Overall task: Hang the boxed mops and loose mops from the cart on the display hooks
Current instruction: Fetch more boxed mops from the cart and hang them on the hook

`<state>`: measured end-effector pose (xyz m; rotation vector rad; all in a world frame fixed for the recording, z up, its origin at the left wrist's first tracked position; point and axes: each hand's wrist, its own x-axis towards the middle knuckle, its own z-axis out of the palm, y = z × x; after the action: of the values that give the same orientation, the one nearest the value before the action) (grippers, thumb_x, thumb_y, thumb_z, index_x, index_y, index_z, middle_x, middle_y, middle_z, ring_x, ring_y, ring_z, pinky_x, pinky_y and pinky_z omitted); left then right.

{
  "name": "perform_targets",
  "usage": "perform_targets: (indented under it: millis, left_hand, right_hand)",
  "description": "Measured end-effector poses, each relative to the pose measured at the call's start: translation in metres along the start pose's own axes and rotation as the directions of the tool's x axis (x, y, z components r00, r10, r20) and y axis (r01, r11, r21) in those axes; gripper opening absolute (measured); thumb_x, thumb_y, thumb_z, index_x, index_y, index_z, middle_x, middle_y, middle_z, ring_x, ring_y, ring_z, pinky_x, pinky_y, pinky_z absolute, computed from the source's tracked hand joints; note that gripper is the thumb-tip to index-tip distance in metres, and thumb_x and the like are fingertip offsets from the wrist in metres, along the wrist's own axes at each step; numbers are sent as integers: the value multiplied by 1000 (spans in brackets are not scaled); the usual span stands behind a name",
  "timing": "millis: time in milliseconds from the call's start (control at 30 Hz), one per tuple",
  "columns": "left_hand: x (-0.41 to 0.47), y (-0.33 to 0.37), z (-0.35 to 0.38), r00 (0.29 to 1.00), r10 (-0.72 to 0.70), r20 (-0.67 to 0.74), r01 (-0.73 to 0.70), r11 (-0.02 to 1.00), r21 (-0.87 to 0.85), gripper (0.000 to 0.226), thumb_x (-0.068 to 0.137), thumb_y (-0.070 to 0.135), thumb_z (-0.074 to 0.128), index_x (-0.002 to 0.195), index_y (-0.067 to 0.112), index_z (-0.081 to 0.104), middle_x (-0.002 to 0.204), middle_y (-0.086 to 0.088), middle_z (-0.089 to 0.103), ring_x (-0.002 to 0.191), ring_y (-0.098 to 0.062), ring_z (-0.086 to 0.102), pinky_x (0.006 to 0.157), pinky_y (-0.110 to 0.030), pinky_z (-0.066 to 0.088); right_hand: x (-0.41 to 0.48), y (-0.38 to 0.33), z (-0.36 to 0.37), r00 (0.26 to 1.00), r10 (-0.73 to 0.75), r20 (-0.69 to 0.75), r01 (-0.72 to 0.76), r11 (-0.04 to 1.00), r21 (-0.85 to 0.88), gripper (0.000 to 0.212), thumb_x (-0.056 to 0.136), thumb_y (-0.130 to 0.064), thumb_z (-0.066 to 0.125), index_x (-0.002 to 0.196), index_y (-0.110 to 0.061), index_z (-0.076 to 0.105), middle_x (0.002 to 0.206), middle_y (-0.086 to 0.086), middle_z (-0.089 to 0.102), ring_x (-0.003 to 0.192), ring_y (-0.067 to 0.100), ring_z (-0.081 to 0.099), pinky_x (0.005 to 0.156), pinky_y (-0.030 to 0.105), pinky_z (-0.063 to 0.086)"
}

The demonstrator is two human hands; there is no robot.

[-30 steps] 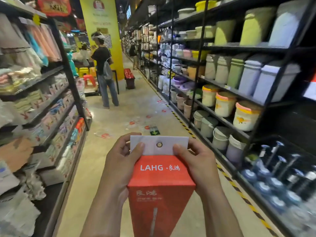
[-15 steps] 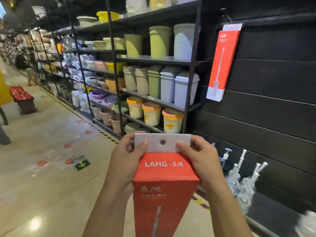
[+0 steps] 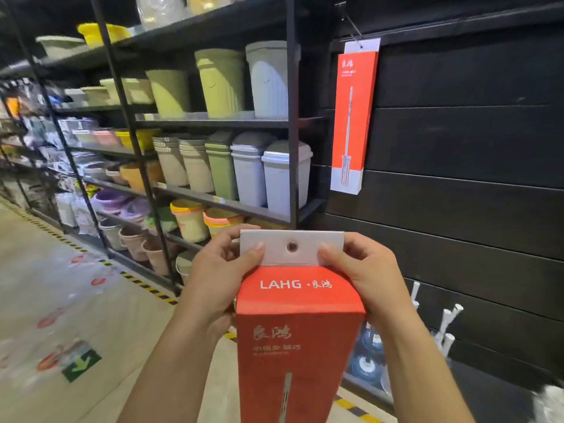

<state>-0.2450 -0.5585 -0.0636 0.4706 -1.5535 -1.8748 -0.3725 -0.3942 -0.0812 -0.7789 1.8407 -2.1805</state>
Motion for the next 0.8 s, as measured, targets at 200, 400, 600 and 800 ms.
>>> perform_targets:
  millis: [200, 400, 600, 800]
  left_hand:
    - [106, -13, 47, 999, 33, 23, -34, 999, 16, 23, 92, 6, 73, 102, 26, 78, 88, -10, 75, 69, -24, 74, 61, -38, 62]
    - [204, -24, 90, 994, 70, 80, -70, 998, -2, 24, 92, 8, 74, 106, 28, 76, 90, -7, 77, 72, -24, 76, 64, -40, 62]
    - [311, -27, 126, 975, 139, 173, -134, 990, -44, 26, 92, 5, 74, 99, 29, 78, 90, -8, 78, 71, -22, 74, 61, -37, 61]
    - [422, -15, 157, 924, 217, 315, -199, 976, -88, 23, 93, 6, 73, 103, 27, 77, 92, -3, 80, 73, -20, 74, 61, -34, 61]
  right_hand:
    - [111, 11, -28, 1000, -17, 3, 17, 1000, -18, 10, 91, -7, 76, 95, -16, 80, 86, 4, 81, 71, 13, 74, 60, 26, 57]
    - [204, 13, -50, 998, -42, -38, 40, 998, -56, 10, 91, -10, 76, 98, -17, 79, 89, 3, 81, 75, 16, 77, 63, 29, 59]
    - [299, 7, -59, 994, -70, -90, 65, 997, -50, 10, 91, -5, 74, 98, -12, 79, 86, 5, 81, 69, 14, 75, 56, 23, 57]
    - [389, -5, -58, 971, -150, -187, 122, 980, -156, 12, 92, -11, 76, 103, -12, 79, 92, 6, 82, 76, 18, 77, 60, 26, 58]
